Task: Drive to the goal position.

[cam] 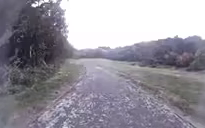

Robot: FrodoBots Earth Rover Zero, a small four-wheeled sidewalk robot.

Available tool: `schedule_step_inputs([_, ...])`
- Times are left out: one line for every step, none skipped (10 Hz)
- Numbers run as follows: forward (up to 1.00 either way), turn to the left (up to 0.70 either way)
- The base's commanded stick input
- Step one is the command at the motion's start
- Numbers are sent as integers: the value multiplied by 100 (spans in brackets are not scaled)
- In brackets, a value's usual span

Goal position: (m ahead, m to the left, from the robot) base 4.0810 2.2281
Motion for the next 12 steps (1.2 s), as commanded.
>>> schedule_step_inputs([70, 0])
schedule_step_inputs([70, 0])
schedule_step_inputs([70, 0])
schedule_step_inputs([70, 0])
schedule_step_inputs([70, 0])
schedule_step_inputs([70, 0])
schedule_step_inputs([70, 0])
schedule_step_inputs([70, 0])
schedule_step_inputs([70, 0])
schedule_step_inputs([70, 0])
schedule_step_inputs([70, 0])
schedule_step_inputs([70, 8])
